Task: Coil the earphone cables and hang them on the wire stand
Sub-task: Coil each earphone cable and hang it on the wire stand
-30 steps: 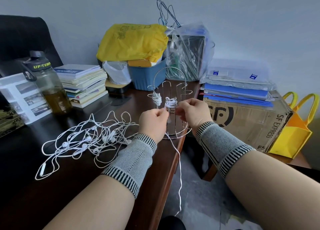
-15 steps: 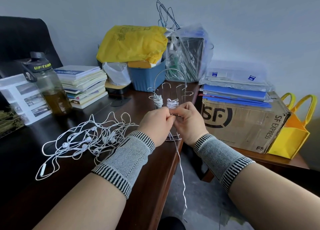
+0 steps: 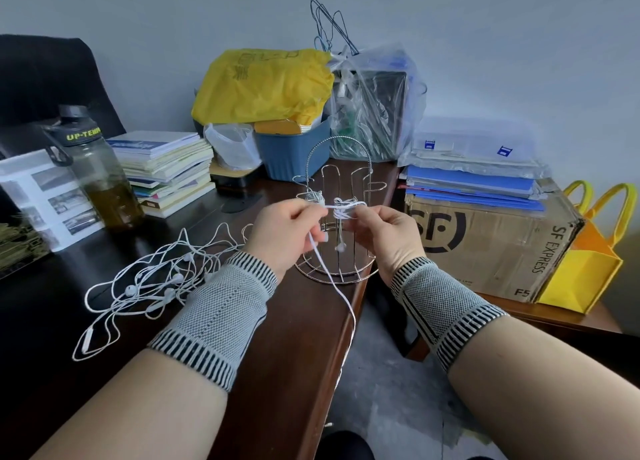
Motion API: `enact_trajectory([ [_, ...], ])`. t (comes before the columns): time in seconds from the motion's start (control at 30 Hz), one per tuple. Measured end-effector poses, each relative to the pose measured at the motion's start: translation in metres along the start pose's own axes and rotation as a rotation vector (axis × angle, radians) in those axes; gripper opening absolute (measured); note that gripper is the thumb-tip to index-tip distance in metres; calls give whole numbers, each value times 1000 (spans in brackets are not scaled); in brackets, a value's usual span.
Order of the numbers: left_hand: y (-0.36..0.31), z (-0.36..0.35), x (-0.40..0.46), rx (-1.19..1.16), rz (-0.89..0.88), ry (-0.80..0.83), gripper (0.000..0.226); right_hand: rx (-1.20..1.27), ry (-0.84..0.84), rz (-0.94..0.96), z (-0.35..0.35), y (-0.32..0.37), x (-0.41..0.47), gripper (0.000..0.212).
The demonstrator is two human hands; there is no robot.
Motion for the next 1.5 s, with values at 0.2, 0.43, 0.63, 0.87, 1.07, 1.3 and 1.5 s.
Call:
enact_trajectory([
  [0.2,-16,-21,14,-112,-6,-127,18,33,30,-69,-2,1,3,23],
  [0.43,-13,-24,19,402,-4,-216,44,-34,-3,-155,-3,9,13,27],
  [0.63,5,-23,19,498,43,-169,49,-104,-36,-207,-6,12,19,29],
  [0.87,13,-29,-9,-565,402,-179,22,-19,-44,-247,-4,6,18,29],
  [1.07,16,-31,-17,-504,314,-148,22,80,-25,-182,-1,1,13,17],
  [1.3,18,-32,-24,-396,169,-103,36,10,9,-68,3,2,8,14],
  [1.5,13,-29,-22,-469,214,-108,38,-53,18,-11,2,5,5,13],
])
Point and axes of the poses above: each hand's wrist, its own x-axis towards the middle knuckle, its own z-axis out of the back of the hand, y = z × x, the point moved 3 cm from there along x, towards the middle knuckle, and after that the axes turned 4 degrees about -x, right-handed, at the moved point
